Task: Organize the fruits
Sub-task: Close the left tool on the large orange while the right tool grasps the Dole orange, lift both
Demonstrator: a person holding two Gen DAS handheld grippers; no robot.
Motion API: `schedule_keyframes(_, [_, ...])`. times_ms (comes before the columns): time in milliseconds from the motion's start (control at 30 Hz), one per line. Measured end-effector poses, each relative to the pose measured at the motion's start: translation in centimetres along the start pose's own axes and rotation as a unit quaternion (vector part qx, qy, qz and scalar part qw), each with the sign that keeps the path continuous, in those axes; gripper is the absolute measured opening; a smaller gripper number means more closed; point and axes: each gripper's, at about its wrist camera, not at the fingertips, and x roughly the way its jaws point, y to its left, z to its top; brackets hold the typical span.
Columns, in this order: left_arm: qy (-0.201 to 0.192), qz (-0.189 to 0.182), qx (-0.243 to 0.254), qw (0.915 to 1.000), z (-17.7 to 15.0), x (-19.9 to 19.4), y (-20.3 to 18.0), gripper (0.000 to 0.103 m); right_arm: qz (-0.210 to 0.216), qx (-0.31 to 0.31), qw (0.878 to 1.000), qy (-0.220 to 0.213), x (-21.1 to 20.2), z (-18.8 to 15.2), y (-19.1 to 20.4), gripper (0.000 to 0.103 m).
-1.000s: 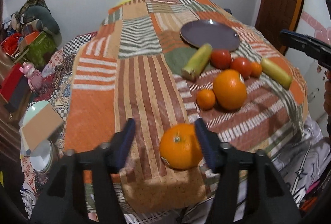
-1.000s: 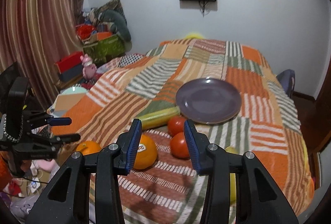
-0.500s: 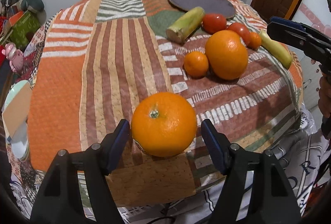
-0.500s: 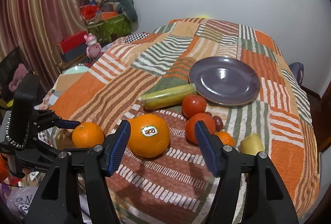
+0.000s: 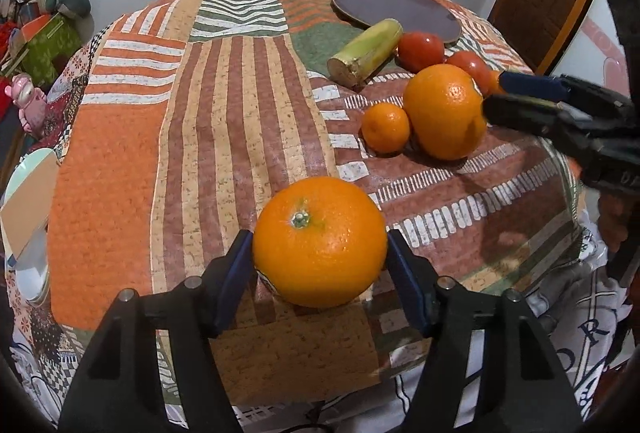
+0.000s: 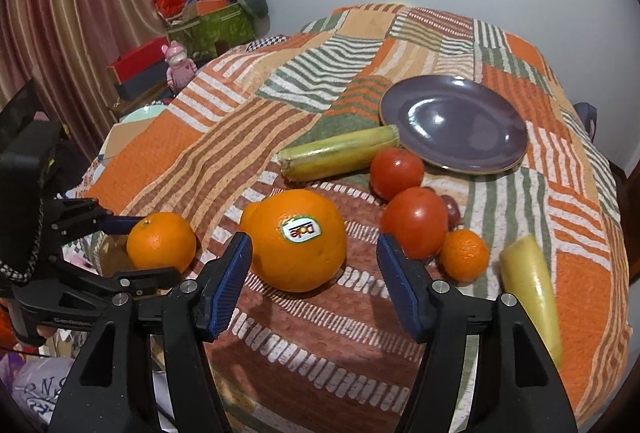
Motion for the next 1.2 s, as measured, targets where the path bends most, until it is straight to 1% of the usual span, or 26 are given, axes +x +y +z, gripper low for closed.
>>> schedule_keyframes(167, [-0.017,0.016,0.003,0.9997,0.3,-0.7,0.2,0.065,0.003,-0.015,1.000,0.013,0.9,0.1,0.4,0.061])
schedule_keyframes(433, [-0.042,0.014,-0.006,0.9990,1.3,-1.7,0.6,0.065,0.022,-0.019,0.999,0.033,2.8,0.3,0.7,0.062])
schedule_keyframes(567, [-0.047,0.014,-0.012,0.9987,1.7,-1.8,0.8,0.065,0.014,-0.030,0.999,0.032,3.3,0.3,0.8,0.066])
schedule_keyframes(767, [-0.050,0.013,-0.024,0.9984,1.9,-1.7,1.1,0.065,0.012,-0.034,0.999,0.040,4.2,0.4,0.6,0.066])
schedule_keyframes(1033, [-0.056,0.021,-0.027,0.9979,2.4,-2.1,1.0,0.065,0.033,-0.002,0.999,0.027,3.6,0.3,-0.4,0.063])
schedule_keyframes(1200, [-0.072,0.026,-0.029,0.9967,3.3,-2.9,0.8,0.065,0.031,0.006,0.999,0.008,2.1,0.7,-0.7,0.063])
